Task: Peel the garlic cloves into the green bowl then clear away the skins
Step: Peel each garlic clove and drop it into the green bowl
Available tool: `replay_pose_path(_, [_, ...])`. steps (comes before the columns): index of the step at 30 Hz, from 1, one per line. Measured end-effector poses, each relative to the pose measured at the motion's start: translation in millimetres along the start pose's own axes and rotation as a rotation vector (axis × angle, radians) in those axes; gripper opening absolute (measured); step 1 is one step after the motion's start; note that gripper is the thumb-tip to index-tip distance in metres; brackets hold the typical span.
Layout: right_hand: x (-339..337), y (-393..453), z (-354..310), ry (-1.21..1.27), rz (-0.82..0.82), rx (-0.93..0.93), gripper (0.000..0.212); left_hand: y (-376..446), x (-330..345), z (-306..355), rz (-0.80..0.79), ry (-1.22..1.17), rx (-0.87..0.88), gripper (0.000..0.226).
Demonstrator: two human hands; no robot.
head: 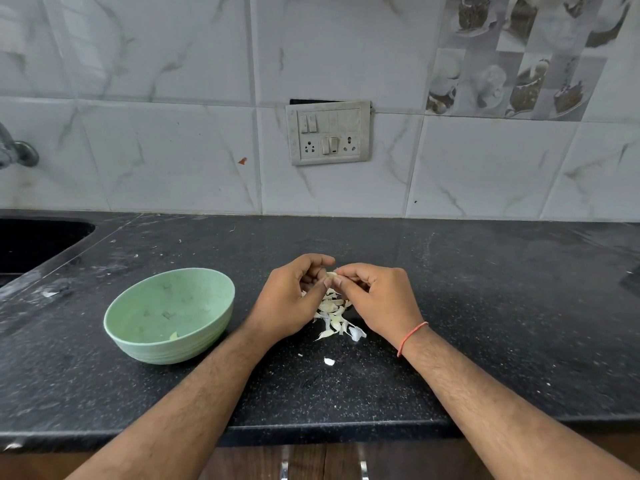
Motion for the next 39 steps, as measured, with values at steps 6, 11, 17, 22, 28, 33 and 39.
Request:
replay_pose_path(6, [8, -3, 12, 0.226, -0.031, 0.156, 0.010, 1, 1, -2, -0.013, -0.021, -0.007, 0.033])
replay_pose_path(11, [16, -3, 21, 0.514, -0.026, 0.304, 0.012, 1, 1, -1, -0.039, -0.029, 0.010, 0.032])
replay_pose_path(17, [29, -12, 26, 0.860, -0.039, 0.516, 0.025, -1, 7, 5, -0.117, -0.034, 0.062, 0.038])
replay_pose_path(22, [29, -12, 28, 0.987, -0.006, 0.582, 0.022, -1, 9, 5, -0.144, -0.032, 0.063, 0.041])
replay_pose_path(28, [27, -12, 30, 0.983, 0.020, 0.602, 0.021, -3, 8, 5, -0.137, -0.035, 0.037, 0.049])
replay_pose_path(33, [25, -11, 31, 0.953, 0.035, 0.599, 0.023, 0, -3, -4, -0.037, -0.036, -0.104, 0.033])
replay_pose_path(39, [25, -11, 30, 0.902, 0.016, 0.572, 0.023, 4, -12, -8, 0.029, -0.142, -0.165, 0.010])
Point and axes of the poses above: each hand's wrist, its own y-axis towards the middle knuckle, its own x-axis out of the palm, z = x × y, the point moved 9 cm from there along y, towards the middle knuckle, and after that the axes turned 13 degrees about -x, right-handed, at the moved point
